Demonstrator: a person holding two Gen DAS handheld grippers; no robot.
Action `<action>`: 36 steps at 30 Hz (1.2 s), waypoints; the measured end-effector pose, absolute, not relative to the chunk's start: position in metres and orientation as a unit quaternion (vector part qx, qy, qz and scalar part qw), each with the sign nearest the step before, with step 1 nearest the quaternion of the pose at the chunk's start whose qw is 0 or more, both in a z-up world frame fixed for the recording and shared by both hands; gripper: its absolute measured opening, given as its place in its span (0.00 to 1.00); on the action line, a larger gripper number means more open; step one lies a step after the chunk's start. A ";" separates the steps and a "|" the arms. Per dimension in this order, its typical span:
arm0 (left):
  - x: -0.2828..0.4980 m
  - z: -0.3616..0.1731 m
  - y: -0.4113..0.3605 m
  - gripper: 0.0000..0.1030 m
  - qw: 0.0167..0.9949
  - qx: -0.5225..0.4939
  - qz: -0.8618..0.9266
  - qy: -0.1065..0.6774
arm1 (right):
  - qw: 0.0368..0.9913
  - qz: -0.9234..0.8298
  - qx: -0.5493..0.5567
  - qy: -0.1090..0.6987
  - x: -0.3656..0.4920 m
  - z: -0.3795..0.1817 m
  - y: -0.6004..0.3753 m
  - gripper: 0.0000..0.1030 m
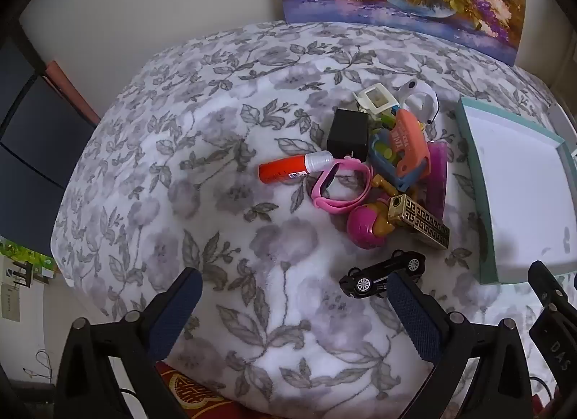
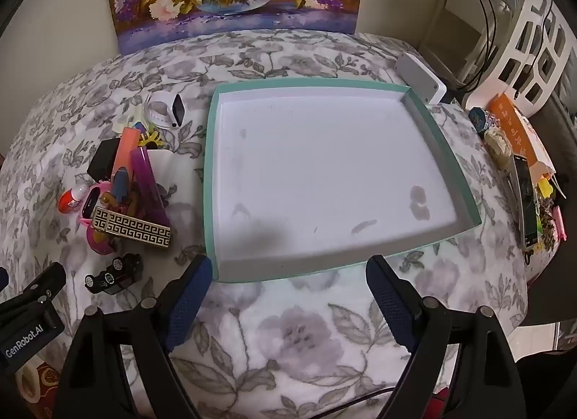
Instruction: Organize rigid objects
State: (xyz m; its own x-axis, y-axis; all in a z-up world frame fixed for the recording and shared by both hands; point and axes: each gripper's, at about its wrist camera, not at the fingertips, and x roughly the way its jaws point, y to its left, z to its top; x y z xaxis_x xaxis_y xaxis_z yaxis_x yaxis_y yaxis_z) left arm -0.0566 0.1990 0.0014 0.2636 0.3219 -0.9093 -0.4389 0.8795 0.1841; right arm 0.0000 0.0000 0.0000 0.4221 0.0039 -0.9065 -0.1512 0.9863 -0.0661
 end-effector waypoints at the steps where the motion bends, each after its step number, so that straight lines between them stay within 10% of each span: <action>1: -0.056 0.001 0.199 1.00 0.793 -0.052 0.240 0.557 | 0.840 0.047 -0.068 0.536 0.000 0.000 0.000 0.85; 36: -0.057 0.003 0.201 1.00 0.794 -0.052 0.249 0.553 | 0.839 0.039 -0.070 0.538 -0.001 -0.001 -0.001 0.85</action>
